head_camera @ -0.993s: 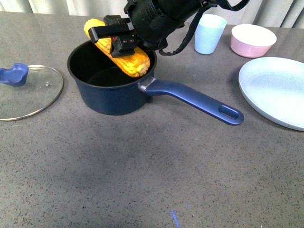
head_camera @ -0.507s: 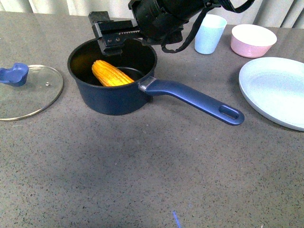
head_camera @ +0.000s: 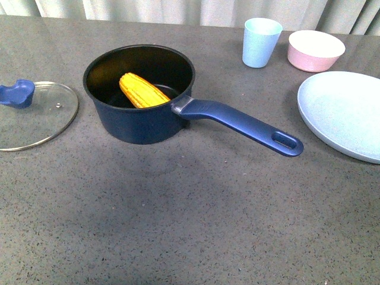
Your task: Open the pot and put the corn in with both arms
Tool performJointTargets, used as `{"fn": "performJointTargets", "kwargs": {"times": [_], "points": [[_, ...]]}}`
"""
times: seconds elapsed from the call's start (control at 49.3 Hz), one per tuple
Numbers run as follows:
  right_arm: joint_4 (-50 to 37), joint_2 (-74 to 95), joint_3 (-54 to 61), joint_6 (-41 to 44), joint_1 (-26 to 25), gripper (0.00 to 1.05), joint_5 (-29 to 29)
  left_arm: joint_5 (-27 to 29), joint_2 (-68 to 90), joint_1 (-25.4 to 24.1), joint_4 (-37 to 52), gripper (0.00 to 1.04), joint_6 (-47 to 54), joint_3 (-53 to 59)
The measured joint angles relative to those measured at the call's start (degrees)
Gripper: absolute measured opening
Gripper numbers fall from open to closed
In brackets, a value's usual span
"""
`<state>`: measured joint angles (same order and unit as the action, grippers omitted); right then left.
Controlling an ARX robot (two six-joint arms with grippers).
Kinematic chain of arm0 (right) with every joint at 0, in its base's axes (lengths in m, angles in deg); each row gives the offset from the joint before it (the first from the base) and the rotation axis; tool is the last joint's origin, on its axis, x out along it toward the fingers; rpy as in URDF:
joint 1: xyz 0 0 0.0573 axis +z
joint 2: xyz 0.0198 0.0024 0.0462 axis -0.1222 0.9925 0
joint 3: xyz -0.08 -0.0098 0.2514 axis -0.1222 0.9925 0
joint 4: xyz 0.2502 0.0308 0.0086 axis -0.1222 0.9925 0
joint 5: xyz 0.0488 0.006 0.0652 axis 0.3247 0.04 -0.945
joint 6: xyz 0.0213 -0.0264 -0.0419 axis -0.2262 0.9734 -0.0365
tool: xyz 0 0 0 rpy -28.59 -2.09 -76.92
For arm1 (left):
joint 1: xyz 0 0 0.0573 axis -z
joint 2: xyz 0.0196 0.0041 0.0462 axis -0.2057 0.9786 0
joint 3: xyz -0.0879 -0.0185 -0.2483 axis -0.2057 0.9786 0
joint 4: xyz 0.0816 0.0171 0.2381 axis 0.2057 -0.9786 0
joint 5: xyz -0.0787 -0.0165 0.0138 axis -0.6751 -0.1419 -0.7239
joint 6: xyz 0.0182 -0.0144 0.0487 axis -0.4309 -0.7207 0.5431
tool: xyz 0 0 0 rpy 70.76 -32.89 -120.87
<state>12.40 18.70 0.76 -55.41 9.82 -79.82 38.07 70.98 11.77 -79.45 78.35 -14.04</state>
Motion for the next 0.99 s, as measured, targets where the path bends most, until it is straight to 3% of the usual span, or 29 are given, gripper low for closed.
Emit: {"fn": "performJointTargets", "kwargs": {"times": [0.02, 0.081, 0.223, 0.466, 0.649, 0.709, 0.993], "points": [[-4.7, -2.2, 2.8, 1.5, -0.6, 0.89, 4.1, 0.0, 0.0, 0.0, 0.0, 0.96, 0.0, 0.0], [-12.3, -7.6, 9.3, 4.1, -2.4, 0.78, 7.8, 0.0, 0.0, 0.0, 0.0, 0.96, 0.0, 0.0], [-16.8, -19.7, 22.1, 6.3, -6.2, 0.55, 7.0, 0.0, 0.0, 0.0, 0.0, 0.96, 0.0, 0.0], [-21.7, -30.0, 39.8, 7.5, -10.1, 0.01, 2.4, 0.0, 0.0, 0.0, 0.0, 0.96, 0.0, 0.0], [-22.1, -37.7, 47.6, 7.7, -12.4, 0.02, 0.6, 0.0, 0.0, 0.0, 0.0, 0.96, 0.0, 0.0], [-21.4, -40.3, 49.4, 7.7, -15.1, 0.02, -3.4, 0.0, 0.0, 0.0, 0.0, 0.96, 0.0, 0.0], [-18.3, -47.5, 53.6, 7.7, -16.7, 0.02, -3.8, 0.0, 0.0, 0.0, 0.0, 0.96, 0.0, 0.0]]}}
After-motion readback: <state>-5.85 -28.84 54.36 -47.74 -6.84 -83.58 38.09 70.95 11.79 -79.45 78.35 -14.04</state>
